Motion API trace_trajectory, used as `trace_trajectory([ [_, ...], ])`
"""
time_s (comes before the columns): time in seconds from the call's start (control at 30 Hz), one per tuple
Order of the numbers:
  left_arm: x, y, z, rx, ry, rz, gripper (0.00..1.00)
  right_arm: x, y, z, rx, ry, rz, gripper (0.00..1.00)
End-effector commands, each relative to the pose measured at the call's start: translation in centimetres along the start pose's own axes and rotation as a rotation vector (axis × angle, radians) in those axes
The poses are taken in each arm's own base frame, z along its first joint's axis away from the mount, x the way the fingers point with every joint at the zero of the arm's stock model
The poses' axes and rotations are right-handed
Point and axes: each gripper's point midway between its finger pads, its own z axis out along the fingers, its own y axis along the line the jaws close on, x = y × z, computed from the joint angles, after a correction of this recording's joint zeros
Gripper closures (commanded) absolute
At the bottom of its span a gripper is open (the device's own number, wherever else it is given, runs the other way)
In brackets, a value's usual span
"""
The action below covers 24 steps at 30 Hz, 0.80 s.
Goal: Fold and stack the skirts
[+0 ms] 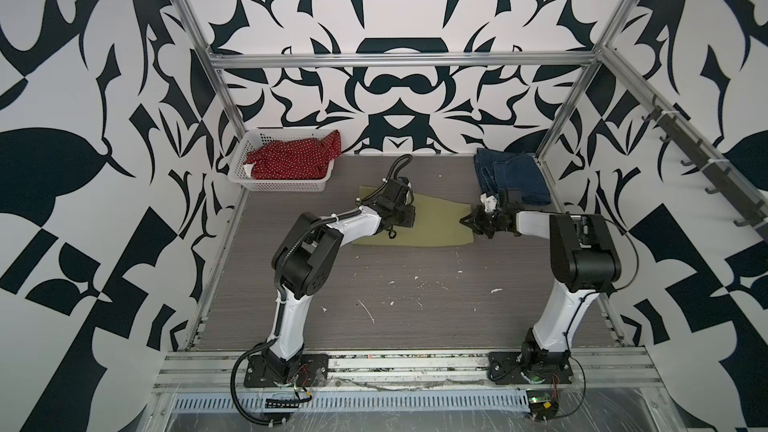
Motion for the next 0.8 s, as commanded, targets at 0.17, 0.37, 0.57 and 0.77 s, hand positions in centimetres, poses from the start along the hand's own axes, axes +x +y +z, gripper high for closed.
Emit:
trace_trajectory([
  [0.17,2.2,-0.5,3.1,-0.052,0.094,0.064,0.71,-0.9,1.0,-3.2,0.093,-0.034,-0.068,1.00],
  [0.37,3.5,-1.2,4.9,-0.035,0.123,0.067,0.72,-1.6,3.3,-5.4,0.095,-0.060,-0.084,1.00],
  [0.57,4.8,-1.3,5.9,-0.023,0.145,0.050,0.74,-1.8,7.6,-7.9,0.079,-0.086,-0.128,1.00],
  [0.77,5.2,-2.3,6.2,0.004,0.132,0.029,0.74,-0.8,13.1,-8.6,0.043,-0.091,-0.204,1.00],
])
